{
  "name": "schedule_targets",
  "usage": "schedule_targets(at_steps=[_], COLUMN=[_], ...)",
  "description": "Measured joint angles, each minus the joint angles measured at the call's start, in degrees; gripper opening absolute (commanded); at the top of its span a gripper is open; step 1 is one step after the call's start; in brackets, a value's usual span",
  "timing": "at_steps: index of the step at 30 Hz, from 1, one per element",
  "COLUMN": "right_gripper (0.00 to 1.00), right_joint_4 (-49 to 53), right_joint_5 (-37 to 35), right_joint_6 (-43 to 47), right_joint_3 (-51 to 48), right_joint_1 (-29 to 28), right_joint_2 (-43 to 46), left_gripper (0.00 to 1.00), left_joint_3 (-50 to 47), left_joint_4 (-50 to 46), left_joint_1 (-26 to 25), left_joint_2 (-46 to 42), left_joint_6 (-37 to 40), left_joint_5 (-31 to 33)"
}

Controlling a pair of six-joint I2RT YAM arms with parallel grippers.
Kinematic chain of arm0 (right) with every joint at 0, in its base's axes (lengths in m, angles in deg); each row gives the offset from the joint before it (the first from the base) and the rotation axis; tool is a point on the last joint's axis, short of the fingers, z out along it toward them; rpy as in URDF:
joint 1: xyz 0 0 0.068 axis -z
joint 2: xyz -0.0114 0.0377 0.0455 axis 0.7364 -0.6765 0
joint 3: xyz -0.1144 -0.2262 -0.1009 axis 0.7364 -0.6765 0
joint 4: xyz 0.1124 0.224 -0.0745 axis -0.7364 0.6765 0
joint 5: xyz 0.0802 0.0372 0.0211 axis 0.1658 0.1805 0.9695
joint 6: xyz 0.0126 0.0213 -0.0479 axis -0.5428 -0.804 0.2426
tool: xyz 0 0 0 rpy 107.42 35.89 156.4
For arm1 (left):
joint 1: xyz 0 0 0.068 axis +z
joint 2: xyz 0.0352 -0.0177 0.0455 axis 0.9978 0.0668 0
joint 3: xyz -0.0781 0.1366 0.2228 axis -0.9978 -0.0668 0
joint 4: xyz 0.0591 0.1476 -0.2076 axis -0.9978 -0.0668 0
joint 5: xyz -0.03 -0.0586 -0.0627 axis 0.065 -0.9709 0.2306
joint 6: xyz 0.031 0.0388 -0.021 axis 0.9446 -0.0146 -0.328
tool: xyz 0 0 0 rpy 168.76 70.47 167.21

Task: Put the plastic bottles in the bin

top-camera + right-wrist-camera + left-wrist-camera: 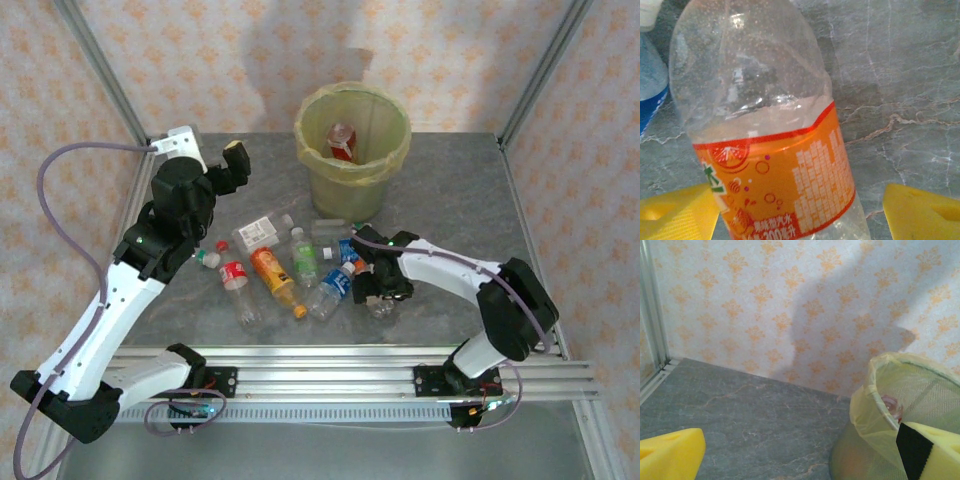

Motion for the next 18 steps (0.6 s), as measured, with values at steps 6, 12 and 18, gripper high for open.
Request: schedule_targets(at_steps=[6, 12, 18], right_gripper=[0.78, 0.72, 0.62], right_joint_4=[-0.76, -1.42, -1.73], right_joint_5=[-1.11, -1.9, -2.47], right_joint_6=[1.07, 2.05, 2.6], right_joint_3=[0.57, 1.46, 1.84], right_joint_1=[0.0, 0.0, -0.02], right_joint_2=[-2.67, -5.75, -6.43], left_gripper=[1.0, 1.0, 1.0], left_joint_3=[-0.39, -1.01, -1.07], left_joint_4=[-0.09, -0.26, -0.28], left_joint_1=[0.0, 0.0, 0.02], left_joint_2=[0.66, 0.87, 1.01], left_joint_6=[-1.07, -1.46, -1.49], left_joint_5=[1.16, 1.51, 1.57])
